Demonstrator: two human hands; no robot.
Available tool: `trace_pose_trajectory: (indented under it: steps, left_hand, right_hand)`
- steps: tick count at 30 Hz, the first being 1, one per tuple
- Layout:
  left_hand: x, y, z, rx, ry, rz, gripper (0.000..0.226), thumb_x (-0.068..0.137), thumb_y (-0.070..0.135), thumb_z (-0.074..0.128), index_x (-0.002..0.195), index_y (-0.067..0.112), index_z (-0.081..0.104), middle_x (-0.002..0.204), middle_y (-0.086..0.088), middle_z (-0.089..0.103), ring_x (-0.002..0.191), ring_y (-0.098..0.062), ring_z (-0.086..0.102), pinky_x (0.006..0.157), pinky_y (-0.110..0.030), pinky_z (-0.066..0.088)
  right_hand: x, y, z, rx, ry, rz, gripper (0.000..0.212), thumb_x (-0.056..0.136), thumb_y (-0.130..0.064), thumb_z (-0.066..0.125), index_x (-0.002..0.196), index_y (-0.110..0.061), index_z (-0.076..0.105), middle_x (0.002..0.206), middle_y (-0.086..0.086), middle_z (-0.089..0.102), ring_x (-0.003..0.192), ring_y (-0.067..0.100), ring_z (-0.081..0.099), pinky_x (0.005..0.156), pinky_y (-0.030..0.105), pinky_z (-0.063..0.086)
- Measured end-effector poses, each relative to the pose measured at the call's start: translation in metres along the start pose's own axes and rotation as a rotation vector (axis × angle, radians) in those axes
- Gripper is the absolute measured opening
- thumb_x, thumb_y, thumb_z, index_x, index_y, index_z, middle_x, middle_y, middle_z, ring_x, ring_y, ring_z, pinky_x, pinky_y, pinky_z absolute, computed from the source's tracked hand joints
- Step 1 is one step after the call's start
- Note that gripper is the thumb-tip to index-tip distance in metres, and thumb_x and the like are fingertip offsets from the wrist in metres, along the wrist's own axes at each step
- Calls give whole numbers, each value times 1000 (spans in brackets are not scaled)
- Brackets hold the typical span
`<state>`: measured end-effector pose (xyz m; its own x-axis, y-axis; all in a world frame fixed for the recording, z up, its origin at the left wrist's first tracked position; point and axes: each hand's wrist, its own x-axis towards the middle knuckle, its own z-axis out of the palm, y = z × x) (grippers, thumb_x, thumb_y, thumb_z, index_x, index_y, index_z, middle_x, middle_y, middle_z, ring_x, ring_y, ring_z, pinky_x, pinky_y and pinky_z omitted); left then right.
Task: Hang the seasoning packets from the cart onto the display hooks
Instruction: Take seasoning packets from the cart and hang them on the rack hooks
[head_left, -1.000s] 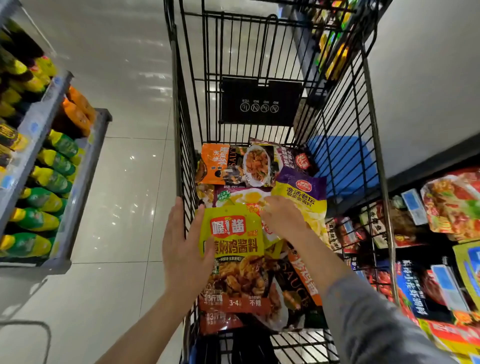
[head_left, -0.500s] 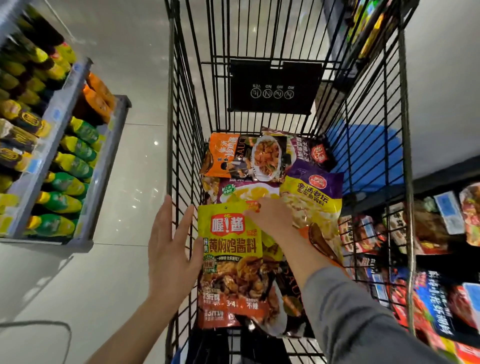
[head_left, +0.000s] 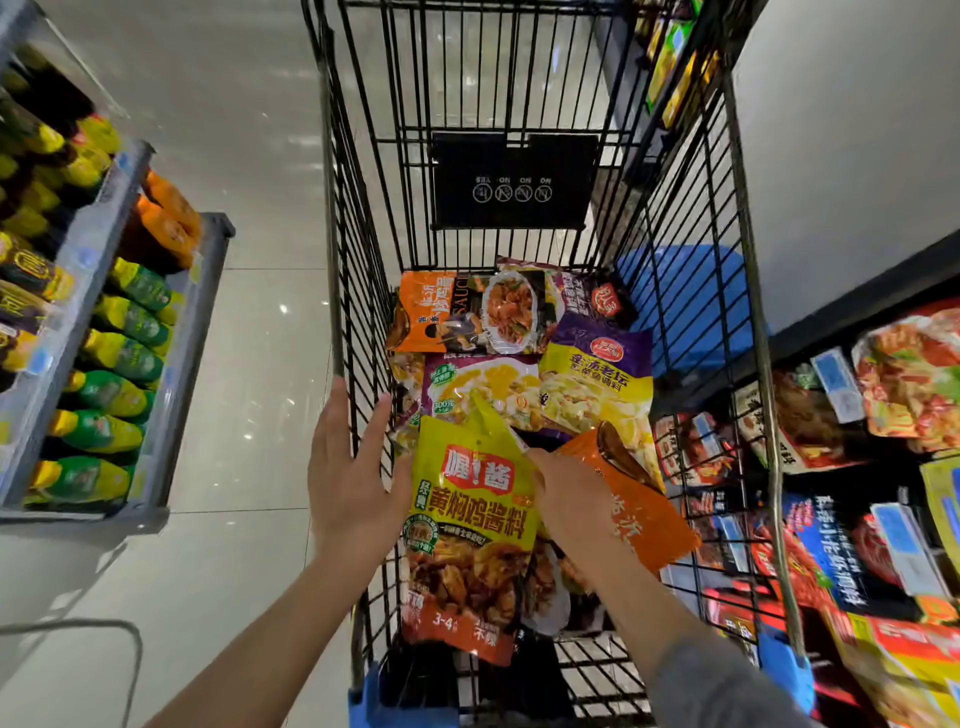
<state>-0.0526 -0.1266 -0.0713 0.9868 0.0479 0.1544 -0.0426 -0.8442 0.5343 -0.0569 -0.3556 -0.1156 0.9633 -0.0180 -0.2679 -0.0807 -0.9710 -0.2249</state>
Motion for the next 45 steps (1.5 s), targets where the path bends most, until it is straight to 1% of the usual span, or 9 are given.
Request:
trace_pose_trajectory:
  steps: [4, 7, 11, 15, 19, 29, 37, 42, 45]
  left_hand:
    - [1, 2, -3, -42, -34, -19, 61, 82, 30, 54, 142, 23, 45, 160, 1, 7, 143, -30, 21, 108, -51, 33]
    - [1, 3, -4, -65, -44, 2, 62, 79, 27, 56, 141, 19, 47, 160, -5, 11, 142, -32, 23, 103, -47, 35]
    - [1, 4, -6, -73, -66, -15, 62, 84, 19, 67, 142, 20, 46, 160, -4, 8, 144, -31, 20, 104, -49, 36]
    - [2, 6, -8, -70, -85, -55, 66, 84, 17, 68, 144, 25, 41, 157, 8, -2, 146, -26, 15, 107, -48, 33]
    - [1, 8, -7, -51, -89, -101, 66, 86, 19, 66, 145, 29, 37, 159, 11, -4, 146, -17, 10, 111, -49, 33]
    - [0, 1, -3, -50, -40, -29, 64, 85, 15, 63, 144, 24, 40, 161, 1, 6, 145, -20, 19, 102, -51, 42]
    - [0, 0, -2, -57, 1, -2, 61, 84, 19, 57, 143, 22, 43, 161, 2, 7, 145, -18, 18, 106, -47, 37]
    - [0, 0, -1, -29, 7, 27, 59, 86, 31, 46, 143, 18, 42, 160, -5, 10, 146, -28, 16, 113, -45, 26]
    - [0, -2, -1, 14, 3, 54, 60, 85, 33, 44, 143, 17, 43, 160, -8, 10, 146, -31, 16, 113, -47, 26]
  right_hand:
    - [-43, -12, 6, -47, 195, -25, 10, 73, -19, 79, 82, -21, 74, 93, 2, 71, 91, 26, 68, 75, 39, 57]
    - [-63, -21, 20, -146, 144, 3, 17, 67, -25, 82, 82, -26, 74, 117, 7, 66, 116, 28, 58, 103, 47, 41]
    - [-65, -26, 24, -205, 93, 6, 15, 65, -28, 83, 76, -27, 72, 122, 12, 63, 120, 29, 55, 103, 51, 23]
    - [-40, -32, 25, -189, 30, -70, 13, 79, -35, 71, 91, -29, 72, 139, 12, 49, 130, 33, 45, 103, 62, 32]
    - [13, -33, 5, -194, -145, -43, 44, 97, -50, 32, 134, -31, 48, 159, 9, 7, 144, 37, 3, 110, 63, 1]
    - [34, 9, -16, -10, -229, 42, 52, 92, -54, 45, 138, -30, 43, 156, 7, 18, 142, 31, 16, 115, 53, 12]
    - [52, -3, -17, 150, -118, 193, 17, 90, -31, 59, 101, -22, 70, 143, 2, 41, 130, 25, 38, 105, 46, 29]
    - [17, 53, -33, 269, -43, 372, 14, 97, -23, 47, 89, -18, 57, 95, 3, 64, 77, 19, 54, 68, 34, 44]
    - [10, 72, -37, 324, -49, 427, 11, 99, -23, 46, 93, -17, 53, 87, 3, 60, 76, 23, 55, 63, 34, 42]
